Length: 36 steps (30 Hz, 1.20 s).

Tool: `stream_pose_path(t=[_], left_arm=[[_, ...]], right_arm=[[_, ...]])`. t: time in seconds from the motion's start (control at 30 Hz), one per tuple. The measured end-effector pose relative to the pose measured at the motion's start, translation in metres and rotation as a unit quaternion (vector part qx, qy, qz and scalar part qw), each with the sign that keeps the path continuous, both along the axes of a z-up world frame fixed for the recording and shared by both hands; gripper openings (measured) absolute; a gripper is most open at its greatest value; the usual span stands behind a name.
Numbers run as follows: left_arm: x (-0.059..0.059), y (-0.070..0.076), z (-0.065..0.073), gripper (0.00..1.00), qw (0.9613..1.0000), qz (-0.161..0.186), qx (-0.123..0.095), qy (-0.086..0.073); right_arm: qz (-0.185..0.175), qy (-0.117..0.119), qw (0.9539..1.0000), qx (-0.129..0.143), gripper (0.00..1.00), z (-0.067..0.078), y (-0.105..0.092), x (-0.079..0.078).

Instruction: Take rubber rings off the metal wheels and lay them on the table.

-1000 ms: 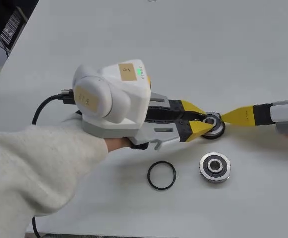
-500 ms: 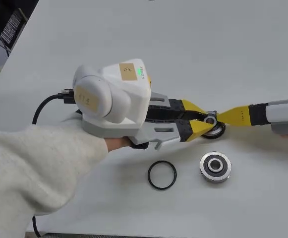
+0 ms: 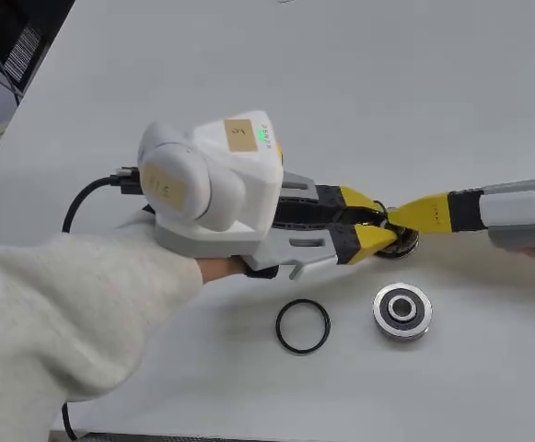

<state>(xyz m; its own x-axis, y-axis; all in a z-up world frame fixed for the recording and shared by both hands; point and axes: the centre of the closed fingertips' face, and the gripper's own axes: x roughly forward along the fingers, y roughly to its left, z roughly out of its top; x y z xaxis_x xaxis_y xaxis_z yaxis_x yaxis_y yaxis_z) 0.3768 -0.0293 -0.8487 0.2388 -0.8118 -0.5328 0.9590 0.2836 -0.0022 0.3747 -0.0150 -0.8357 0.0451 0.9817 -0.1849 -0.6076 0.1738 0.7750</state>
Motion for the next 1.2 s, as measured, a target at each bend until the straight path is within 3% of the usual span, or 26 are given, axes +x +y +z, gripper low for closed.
stream_pose_path(t=[0.2, 0.67, 1.0, 1.2], left_arm=[[0.0, 0.0, 0.0, 0.12, 1.0, 0.004, 0.0, 0.001], [-0.004, -0.001, 0.003, 0.15, 1.0, 0.001, 0.0, 0.001], [-0.011, -0.004, 0.017, 0.2, 0.9998, -0.009, -0.015, -0.003], [-0.011, -0.005, 0.027, 0.29, 0.9997, -0.006, -0.022, -0.008]], right_arm=[[-0.011, 0.01, 0.9999, -0.005, 0.0, -0.003, -0.007, 0.003], [-0.016, -0.001, 0.9996, -0.024, 0.0, -0.007, -0.013, 0.004], [-0.026, -0.01, 0.999, -0.035, 0.0, -0.004, -0.021, 0.009], [-0.028, -0.016, 0.9988, -0.037, 0.0, 0.003, -0.025, 0.008]])
